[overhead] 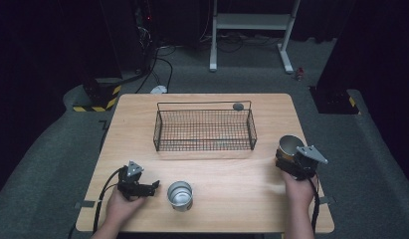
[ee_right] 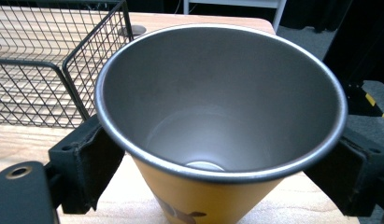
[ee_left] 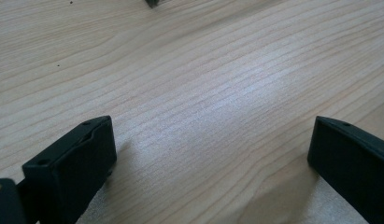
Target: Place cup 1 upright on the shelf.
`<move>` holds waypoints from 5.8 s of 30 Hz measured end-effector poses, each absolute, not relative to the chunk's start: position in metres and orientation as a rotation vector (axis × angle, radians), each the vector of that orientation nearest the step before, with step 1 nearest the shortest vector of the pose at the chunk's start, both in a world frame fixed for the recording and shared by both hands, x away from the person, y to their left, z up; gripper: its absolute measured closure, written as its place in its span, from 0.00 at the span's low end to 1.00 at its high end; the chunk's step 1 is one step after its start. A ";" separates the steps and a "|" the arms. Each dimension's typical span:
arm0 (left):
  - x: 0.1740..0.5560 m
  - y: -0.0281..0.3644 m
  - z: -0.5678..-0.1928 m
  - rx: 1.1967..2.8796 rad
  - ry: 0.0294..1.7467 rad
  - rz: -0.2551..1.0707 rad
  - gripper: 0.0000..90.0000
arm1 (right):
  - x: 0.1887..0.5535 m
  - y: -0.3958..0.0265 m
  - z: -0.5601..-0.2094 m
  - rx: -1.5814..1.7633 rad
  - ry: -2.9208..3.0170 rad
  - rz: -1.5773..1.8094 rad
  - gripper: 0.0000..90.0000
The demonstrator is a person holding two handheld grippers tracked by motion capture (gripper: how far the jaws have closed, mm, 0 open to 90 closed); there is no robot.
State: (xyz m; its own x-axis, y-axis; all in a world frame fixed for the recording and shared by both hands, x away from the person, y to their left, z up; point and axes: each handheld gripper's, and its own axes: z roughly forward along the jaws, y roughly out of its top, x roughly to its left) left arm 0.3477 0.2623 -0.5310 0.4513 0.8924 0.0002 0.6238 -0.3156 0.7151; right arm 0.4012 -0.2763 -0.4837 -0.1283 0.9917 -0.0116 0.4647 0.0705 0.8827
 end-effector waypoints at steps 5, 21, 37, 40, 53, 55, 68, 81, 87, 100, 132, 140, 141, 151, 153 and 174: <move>0.348 0.263 -0.531 2.054 1.261 0.535 0.02 | 0.403 -0.274 -0.482 1.473 1.674 1.002 0.12; 0.347 0.262 -0.531 2.052 1.263 0.539 0.03 | 0.403 -0.276 -0.483 1.480 1.660 1.017 0.13; 0.347 0.262 -0.531 2.049 1.264 0.537 0.03 | 0.403 -0.274 -0.483 1.476 1.664 1.020 0.16; 0.347 0.262 -0.531 2.049 1.264 0.537 0.03 | 0.403 -0.274 -0.482 1.472 1.672 1.016 0.16; 0.347 0.262 -0.531 2.049 1.264 0.538 0.04 | 0.399 -0.265 -0.473 1.428 1.674 1.029 0.16; 0.347 0.262 -0.531 2.049 1.264 0.538 0.04 | 0.399 -0.264 -0.473 1.416 1.679 1.031 0.16; 0.347 0.262 -0.531 2.048 1.264 0.538 0.04 | 0.395 -0.248 -0.462 1.361 1.697 1.079 0.16; 0.347 0.262 -0.531 2.048 1.264 0.537 0.04 | 0.389 -0.233 -0.449 1.309 1.709 1.156 0.16; 0.347 0.262 -0.531 2.048 1.265 0.537 0.04 | 0.386 -0.226 -0.444 1.281 1.715 1.181 0.16; 0.347 0.262 -0.531 2.053 1.260 0.542 0.04 | 0.381 -0.205 -0.439 1.230 1.748 1.244 0.16; 0.347 0.261 -0.530 2.069 1.221 0.526 0.04 | 0.412 -0.129 -0.402 1.197 1.774 1.251 0.16; 0.347 0.261 -0.530 2.070 1.219 0.527 0.04 | 0.424 -0.114 -0.394 1.175 1.771 1.257 0.16; 0.347 0.261 -0.530 2.070 1.219 0.527 0.04 | 0.426 -0.112 -0.394 1.173 1.768 1.263 0.16; 0.347 0.261 -0.530 2.068 1.222 0.525 0.04 | 0.444 -0.096 -0.392 1.162 1.782 1.260 0.16; 0.347 0.261 -0.530 2.068 1.222 0.526 0.04 | 0.447 -0.093 -0.391 1.166 1.779 1.263 0.16; 0.348 0.261 -0.530 2.073 1.214 0.526 0.05 | 0.491 -0.076 -0.420 1.262 1.835 1.172 0.16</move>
State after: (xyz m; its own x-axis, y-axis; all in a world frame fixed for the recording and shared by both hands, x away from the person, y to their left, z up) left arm 0.3477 0.2612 -0.5303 0.4859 0.8740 0.0087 0.6046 -0.3432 0.7188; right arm 0.4911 -0.0757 -0.4199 -0.3554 0.9347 -0.0037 0.3896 0.1518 0.9084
